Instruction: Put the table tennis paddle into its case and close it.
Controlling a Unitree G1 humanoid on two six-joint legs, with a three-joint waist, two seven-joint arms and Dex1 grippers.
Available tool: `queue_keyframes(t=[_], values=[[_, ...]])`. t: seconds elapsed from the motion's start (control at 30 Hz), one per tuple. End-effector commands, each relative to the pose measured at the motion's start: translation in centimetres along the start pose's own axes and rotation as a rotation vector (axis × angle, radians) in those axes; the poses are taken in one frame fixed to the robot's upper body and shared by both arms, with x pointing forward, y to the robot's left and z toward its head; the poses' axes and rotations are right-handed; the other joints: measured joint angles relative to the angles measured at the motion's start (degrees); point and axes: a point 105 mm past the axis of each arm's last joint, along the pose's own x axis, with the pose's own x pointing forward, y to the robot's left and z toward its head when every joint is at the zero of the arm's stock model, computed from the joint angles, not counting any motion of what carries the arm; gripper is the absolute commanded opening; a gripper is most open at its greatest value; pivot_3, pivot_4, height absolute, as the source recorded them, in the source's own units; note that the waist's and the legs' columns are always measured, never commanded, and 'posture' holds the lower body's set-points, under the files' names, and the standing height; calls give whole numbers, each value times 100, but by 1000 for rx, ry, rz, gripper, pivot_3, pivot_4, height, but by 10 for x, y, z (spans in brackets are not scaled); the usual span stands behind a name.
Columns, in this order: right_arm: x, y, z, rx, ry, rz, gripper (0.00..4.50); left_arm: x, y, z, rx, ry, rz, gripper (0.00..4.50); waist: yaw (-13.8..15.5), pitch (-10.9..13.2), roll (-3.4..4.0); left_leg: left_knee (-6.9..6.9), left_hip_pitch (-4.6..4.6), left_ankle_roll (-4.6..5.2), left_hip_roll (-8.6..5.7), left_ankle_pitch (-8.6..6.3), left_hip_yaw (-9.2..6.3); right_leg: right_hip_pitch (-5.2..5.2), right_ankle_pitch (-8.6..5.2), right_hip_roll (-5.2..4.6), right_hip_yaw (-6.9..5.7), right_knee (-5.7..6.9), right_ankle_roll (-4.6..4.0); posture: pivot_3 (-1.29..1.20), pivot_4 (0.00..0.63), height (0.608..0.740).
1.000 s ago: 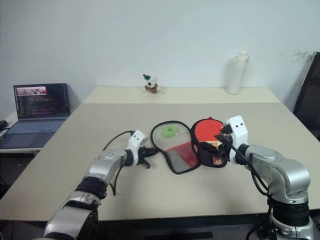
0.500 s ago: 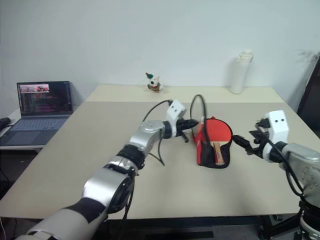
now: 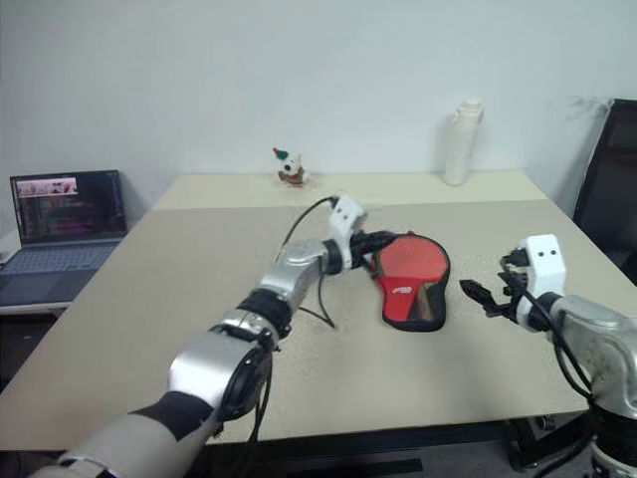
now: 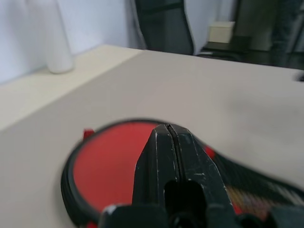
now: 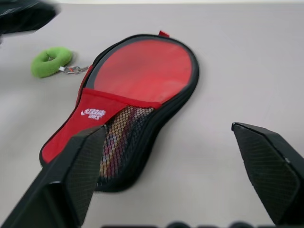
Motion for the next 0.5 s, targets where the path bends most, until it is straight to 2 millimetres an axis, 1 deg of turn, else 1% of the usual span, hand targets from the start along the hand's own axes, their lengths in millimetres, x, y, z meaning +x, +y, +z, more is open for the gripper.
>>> queue_keyframes(t=[0.03,0.07,0.1,0.13,0.17,0.23,0.3,0.37,0.5], values=[[23,-10,4,-8,-13,-16,4497,-36,-5,6,44,-47,-106,0,-6,-1,2,-1,0,0,1,0,2,-1,0,0,2,-2,0,0,150,740],[29,-12,2,-11,-3,-13,4497,-47,-8,1,40,-34,-126,0,-10,-1,2,-3,0,0,1,0,1,0,1,0,4,-2,-2,0,150,740],[35,-14,2,-11,0,-12,4497,-57,-12,-3,38,-18,-136,0,12,-1,2,-4,0,0,9,0,1,0,14,0,6,-3,-24,0,150,740],[44,-18,3,-6,3,-16,4497,-71,-14,-10,31,3,-131,0,22,-1,2,-3,-3,0,39,0,0,0,17,-1,1,-7,-29,0,150,740],[51,-22,3,-8,11,-15,4497,-82,-17,-14,26,19,-125,0,15,0,3,-1,-4,0,41,0,4,-1,17,1,3,-9,-29,0,150,740],[63,-27,0,17,29,-14,4497,-99,-23,-14,9,26,-107,0,36,0,4,0,-3,0,40,0,7,-1,18,0,6,-10,-30,0,150,740],[72,-28,-4,38,45,-5,4497,-108,-30,-9,-9,11,-94,0,82,0,3,2,-4,0,41,0,7,0,18,-1,4,-11,-31,0,150,740],[78,-27,-9,50,60,7,4497,-113,-36,-5,-18,5,-89,0,113,0,3,7,-5,0,41,0,8,9,18,-3,-9,-14,-30,0,150,740],[90,-19,-28,42,122,39,4497,-124,-48,1,-34,-6,-92,0,94,0,3,7,1,0,41,0,8,16,18,-3,-4,-14,-30,0,150,740]])
